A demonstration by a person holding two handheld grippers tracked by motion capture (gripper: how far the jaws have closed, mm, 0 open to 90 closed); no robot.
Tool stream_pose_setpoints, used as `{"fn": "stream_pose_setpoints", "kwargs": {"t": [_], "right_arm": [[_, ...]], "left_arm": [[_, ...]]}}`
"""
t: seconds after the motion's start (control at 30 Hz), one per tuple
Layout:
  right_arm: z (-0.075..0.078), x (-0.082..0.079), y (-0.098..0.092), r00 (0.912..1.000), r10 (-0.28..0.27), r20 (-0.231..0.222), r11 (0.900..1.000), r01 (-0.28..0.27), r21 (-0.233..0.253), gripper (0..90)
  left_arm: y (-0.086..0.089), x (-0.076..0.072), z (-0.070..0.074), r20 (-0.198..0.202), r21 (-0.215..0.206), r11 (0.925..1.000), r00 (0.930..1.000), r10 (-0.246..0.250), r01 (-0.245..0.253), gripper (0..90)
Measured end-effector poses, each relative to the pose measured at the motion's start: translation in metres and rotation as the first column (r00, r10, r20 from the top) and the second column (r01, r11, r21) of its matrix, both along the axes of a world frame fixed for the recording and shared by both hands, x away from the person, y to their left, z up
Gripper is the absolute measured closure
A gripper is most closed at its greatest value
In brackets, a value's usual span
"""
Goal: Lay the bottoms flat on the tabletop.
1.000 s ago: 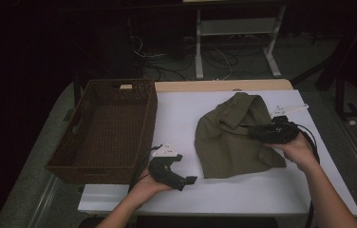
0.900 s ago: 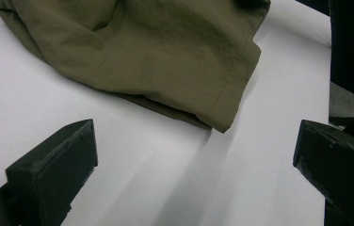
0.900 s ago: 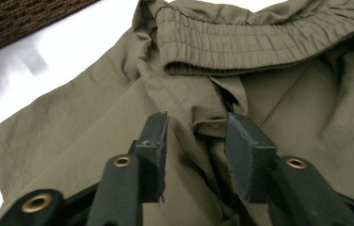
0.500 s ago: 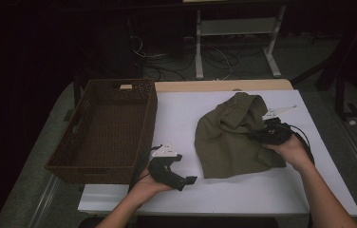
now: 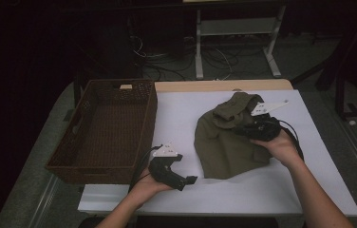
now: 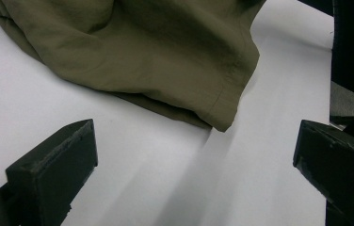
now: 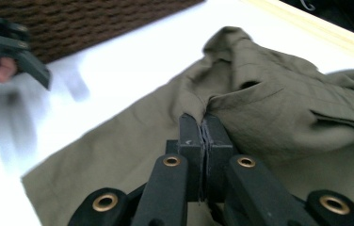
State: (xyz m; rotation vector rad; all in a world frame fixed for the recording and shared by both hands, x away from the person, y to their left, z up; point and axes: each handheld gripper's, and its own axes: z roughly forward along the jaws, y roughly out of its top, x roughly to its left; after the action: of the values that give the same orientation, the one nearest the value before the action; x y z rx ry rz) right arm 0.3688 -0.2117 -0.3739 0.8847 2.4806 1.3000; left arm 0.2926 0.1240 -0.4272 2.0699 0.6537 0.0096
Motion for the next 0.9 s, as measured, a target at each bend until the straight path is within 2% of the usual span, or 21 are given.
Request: {"fn": "stream_pose_setpoints", "kwargs": {"t": [0.17,0.43,0.53,0.67,0.9], "right_arm": [[0.000,-0.003,0.024,0.9983,0.058,-0.002,0.998,-0.058,-0.003,87.9],[-0.016,-0.007,0.064,0.9890,0.143,-0.038,0.989,-0.145,-0.039,87.9],[-0.025,-0.008,0.074,0.9857,0.160,-0.053,0.984,-0.164,-0.068,87.8],[-0.038,-0.008,0.081,0.9822,0.166,-0.089,0.982,-0.172,-0.075,87.8],[-0.052,-0.014,0.102,0.9708,0.212,-0.112,0.968,-0.225,-0.114,87.6]], "left_arm": [[0.000,0.000,0.000,0.001,0.000,1.0000,1.0000,0.000,0.000,0.0],[0.000,0.000,0.000,-0.002,-0.001,1.0000,1.0000,0.001,-0.001,0.0],[0.000,0.000,0.000,0.000,0.001,1.0000,1.0000,-0.002,0.002,0.0],[0.000,0.000,0.000,0.001,0.000,1.0000,1.0000,0.000,0.000,0.0],[-0.001,0.000,-0.001,-0.001,0.001,1.0000,1.0000,-0.003,0.003,0.0]]}}
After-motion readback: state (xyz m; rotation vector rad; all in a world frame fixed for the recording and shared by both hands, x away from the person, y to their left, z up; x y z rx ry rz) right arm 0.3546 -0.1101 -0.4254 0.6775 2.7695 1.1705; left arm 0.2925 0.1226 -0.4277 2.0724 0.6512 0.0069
